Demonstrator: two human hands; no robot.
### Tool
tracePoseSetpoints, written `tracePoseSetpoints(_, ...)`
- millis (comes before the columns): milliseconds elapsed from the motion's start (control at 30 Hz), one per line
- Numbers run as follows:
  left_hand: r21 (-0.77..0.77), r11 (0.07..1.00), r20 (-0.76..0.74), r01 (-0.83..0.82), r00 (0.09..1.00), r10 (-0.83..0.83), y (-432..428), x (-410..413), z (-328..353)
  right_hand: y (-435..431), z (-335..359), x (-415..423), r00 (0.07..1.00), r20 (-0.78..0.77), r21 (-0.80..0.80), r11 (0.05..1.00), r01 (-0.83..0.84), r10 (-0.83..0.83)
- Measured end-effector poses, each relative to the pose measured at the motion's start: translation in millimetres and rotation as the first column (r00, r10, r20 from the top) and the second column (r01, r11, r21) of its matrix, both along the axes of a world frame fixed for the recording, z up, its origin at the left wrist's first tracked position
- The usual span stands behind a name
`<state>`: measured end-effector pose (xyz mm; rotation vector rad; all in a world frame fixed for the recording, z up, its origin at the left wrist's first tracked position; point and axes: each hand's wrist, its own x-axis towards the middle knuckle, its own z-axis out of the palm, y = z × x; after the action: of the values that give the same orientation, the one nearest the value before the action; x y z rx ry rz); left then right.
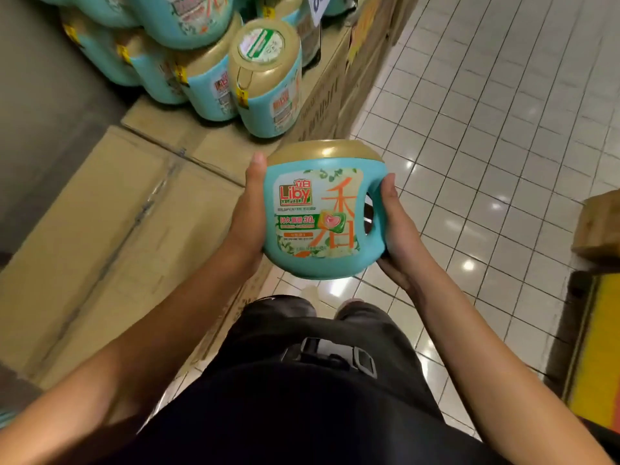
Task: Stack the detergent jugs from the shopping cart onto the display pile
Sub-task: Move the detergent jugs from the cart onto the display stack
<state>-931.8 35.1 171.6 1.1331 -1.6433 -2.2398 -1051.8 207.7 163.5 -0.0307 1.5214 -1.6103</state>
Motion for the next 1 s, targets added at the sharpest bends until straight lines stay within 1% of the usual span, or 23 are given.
tracePoseSetpoints(33, -0.015, 1.0, -0.014, -0.02, 1.0, 0.019, -7.0, -10.4, 4.6, -9.1, 4.4, -12.2, 0.999, -0.033, -0.017, 1.0, -0.004, 0.003)
tracePoseSetpoints(133, -0.084, 0.986, -0.09, -0.147, 0.986, 0.139, -28.4, -43.1, 14.9, -41.3, 13.1, -57.0, 0.994, -0.103, -0.072, 0.997, -0.028, 0.021)
tracePoseSetpoints(200, -0.122, 0.963, -0.18, -0.239, 0.96, 0.215, -36.3, -59.5, 21.5, -60.3, 18.6, -84.1, 0.99, -0.132, -0.112, 0.992, -0.065, 0.05)
tracePoseSetpoints(267, -0.16, 0.918, -0.254, -0.363, 0.914, 0.318, -44.2, -79.8, 28.3, -83.8, 26.1, -114.3, 0.986, -0.124, -0.158, 0.979, -0.13, 0.111)
tracePoseSetpoints(333, -0.213, 0.844, -0.319, -0.492, 0.852, 0.416, -50.9, -100.5, 35.5, -108.7, 30.5, -142.5, 0.978, -0.133, -0.212, 0.959, -0.187, 0.162)
tracePoseSetpoints(400, -0.247, 0.744, -0.388, -0.621, 0.767, 0.512, -57.6, -118.3, 36.9, -135.3, 31.7, -167.3, 0.965, -0.113, -0.271, 0.927, -0.26, 0.237)
tracePoseSetpoints(500, -0.317, 0.602, -0.445, -0.733, 0.675, 0.588, -66.1, -138.6, 31.6, -173.7, 34.1, -191.3, 0.924, -0.07, -0.34, 0.862, -0.375, 0.375)
tracePoseSetpoints(567, -0.328, 0.542, -0.476, -0.774, 0.631, 0.613, -71.9, -147.1, 27.5, -191.7, 36.0, -197.3, 0.91, -0.096, -0.348, 0.843, -0.411, 0.404)
tracePoseSetpoints(633, -0.321, 0.508, -0.515, -0.8, 0.597, 0.615, -79.3, -153.5, 24.4, -207.8, 33.1, -200.7, 0.892, -0.202, -0.312, 0.837, -0.451, 0.405)
tracePoseSetpoints(667, -0.323, 0.493, -0.535, -0.808, 0.585, 0.609, -83.6, -155.7, 23.8, -214.6, 30.0, -202.1, 0.889, -0.245, -0.28, 0.85, -0.446, 0.386)
tracePoseSetpoints(733, -0.348, 0.456, -0.564, -0.819, 0.572, 0.595, -91.4, -158.9, 23.1, -224.3, 25.8, -204.3, 0.899, -0.266, -0.263, 0.871, -0.416, 0.349)
tracePoseSetpoints(833, -0.37, 0.433, -0.571, -0.822, 0.569, 0.591, -99.9, -165.0, 20.9, -236.6, 23.1, -207.5, 0.87, -0.305, -0.263, 0.843, -0.468, 0.388)
tracePoseSetpoints(900, -0.399, 0.442, -0.581, -0.803, 0.595, 0.555, -106.1, -167.9, 18.0, -242.4, 24.2, -209.8, 0.85, -0.352, -0.261, 0.831, -0.492, 0.393)
tracePoseSetpoints(1000, -0.45, 0.445, -0.588, -0.774, 0.632, 0.504, -117.8, -170.1, 18.0, -250.6, 18.0, -214.8, 0.796, -0.438, -0.267, 0.785, -0.56, 0.419)
